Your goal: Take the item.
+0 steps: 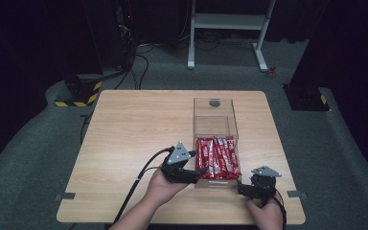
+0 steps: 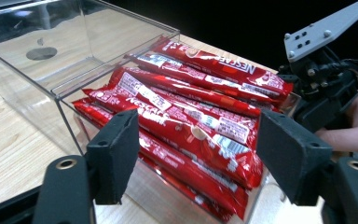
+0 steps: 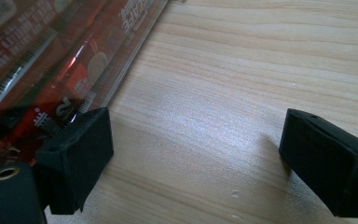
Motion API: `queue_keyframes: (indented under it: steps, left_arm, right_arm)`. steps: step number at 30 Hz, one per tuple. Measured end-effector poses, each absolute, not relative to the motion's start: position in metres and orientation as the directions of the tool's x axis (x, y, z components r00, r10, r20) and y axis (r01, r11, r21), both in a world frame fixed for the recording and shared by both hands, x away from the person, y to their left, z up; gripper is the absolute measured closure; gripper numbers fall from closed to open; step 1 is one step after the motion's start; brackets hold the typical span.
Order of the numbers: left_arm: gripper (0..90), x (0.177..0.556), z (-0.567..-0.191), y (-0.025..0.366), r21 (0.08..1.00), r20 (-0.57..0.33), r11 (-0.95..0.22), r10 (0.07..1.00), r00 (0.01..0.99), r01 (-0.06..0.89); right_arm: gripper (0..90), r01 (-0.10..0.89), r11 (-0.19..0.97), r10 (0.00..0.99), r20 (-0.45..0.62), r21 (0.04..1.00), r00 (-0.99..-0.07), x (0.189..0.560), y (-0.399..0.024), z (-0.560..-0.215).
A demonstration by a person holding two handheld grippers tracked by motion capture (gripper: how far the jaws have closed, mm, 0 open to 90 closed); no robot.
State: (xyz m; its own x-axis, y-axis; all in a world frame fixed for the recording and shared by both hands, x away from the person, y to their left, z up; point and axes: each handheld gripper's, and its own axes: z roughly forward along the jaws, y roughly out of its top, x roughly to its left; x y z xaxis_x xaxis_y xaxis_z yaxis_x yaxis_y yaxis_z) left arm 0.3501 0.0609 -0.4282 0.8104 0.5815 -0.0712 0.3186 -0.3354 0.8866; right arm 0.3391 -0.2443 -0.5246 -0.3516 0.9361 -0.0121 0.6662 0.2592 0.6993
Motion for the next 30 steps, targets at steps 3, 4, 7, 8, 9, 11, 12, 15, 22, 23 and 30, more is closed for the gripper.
queue_keyframes:
  steps: [3, 4, 7, 8, 9, 11, 12, 15, 22, 23, 30]
  left_arm:
    - [34.0, 0.352, -0.428, 0.058, 0.888, -0.073, -0.333, 0.581, 0.811, 0.318]
    - [35.5, 0.354, -0.429, 0.054, 0.884, -0.067, -0.341, 0.585, 0.808, 0.321]
    - [37.8, 0.358, -0.431, 0.049, 0.878, -0.077, -0.341, 0.592, 0.802, 0.336]
    - [39.2, 0.359, -0.432, 0.048, 0.877, -0.078, -0.342, 0.592, 0.802, 0.338]
    - [40.3, 0.359, -0.432, 0.048, 0.877, -0.078, -0.342, 0.592, 0.802, 0.338]
    - [42.3, 0.360, -0.433, 0.046, 0.874, -0.074, -0.347, 0.598, 0.798, 0.340]
    - [43.5, 0.361, -0.435, 0.044, 0.870, -0.070, -0.352, 0.606, 0.792, 0.346]
    - [46.8, 0.361, -0.436, 0.042, 0.870, -0.079, -0.342, 0.613, 0.786, 0.355]
    - [53.6, 0.361, -0.442, 0.041, 0.861, -0.070, -0.352, 0.632, 0.771, 0.367]
    - [54.8, 0.361, -0.443, 0.041, 0.861, -0.076, -0.352, 0.627, 0.775, 0.369]
    - [54.2, 0.356, -0.449, 0.037, 0.855, -0.058, -0.372, 0.625, 0.779, 0.362]
  right_arm:
    - [9.5, 0.667, 0.259, 0.936, -0.011, 0.698, -0.351, 0.339, -0.244, -0.525]
    - [9.5, 0.667, 0.259, 0.936, -0.011, 0.698, -0.351, 0.339, -0.244, -0.525]
    - [9.5, 0.667, 0.258, 0.936, -0.011, 0.699, -0.351, 0.339, -0.244, -0.525]
    - [9.5, 0.667, 0.258, 0.936, -0.011, 0.698, -0.351, 0.339, -0.244, -0.525]
    - [9.5, 0.667, 0.258, 0.936, -0.011, 0.698, -0.351, 0.339, -0.244, -0.525]
    - [9.5, 0.667, 0.259, 0.936, -0.011, 0.699, -0.352, 0.339, -0.244, -0.525]
    - [9.5, 0.666, 0.258, 0.936, -0.010, 0.700, -0.352, 0.339, -0.244, -0.525]
    - [9.5, 0.666, 0.258, 0.936, -0.011, 0.700, -0.352, 0.339, -0.244, -0.525]
    - [9.6, 0.666, 0.258, 0.936, -0.010, 0.700, -0.352, 0.339, -0.244, -0.525]
    - [9.6, 0.666, 0.259, 0.936, -0.010, 0.700, -0.353, 0.339, -0.244, -0.525]
    - [10.0, 0.664, 0.262, 0.934, -0.013, 0.700, -0.356, 0.339, -0.244, -0.524]
